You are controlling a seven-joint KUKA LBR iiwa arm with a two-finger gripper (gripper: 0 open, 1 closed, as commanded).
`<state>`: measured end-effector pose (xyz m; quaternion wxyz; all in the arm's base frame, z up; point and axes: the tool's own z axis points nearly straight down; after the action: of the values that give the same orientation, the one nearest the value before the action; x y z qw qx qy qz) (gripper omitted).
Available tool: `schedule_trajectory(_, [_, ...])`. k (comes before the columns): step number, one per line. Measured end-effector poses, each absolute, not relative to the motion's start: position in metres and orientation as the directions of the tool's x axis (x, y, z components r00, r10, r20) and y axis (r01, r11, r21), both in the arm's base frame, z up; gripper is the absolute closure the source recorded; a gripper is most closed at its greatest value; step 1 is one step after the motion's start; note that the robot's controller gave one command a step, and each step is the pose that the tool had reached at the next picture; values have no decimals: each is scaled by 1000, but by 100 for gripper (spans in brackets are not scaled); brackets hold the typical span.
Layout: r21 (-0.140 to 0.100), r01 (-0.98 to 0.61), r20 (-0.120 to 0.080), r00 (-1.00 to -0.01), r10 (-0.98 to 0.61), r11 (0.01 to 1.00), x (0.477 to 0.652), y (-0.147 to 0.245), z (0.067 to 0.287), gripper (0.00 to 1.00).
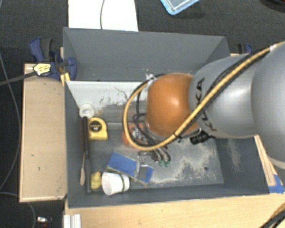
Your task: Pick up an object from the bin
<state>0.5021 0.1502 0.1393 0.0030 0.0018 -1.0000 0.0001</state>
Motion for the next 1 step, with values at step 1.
schedule_trajectory(1, [1, 1, -2, -1000, 1, 1000, 504, 149, 143, 0])
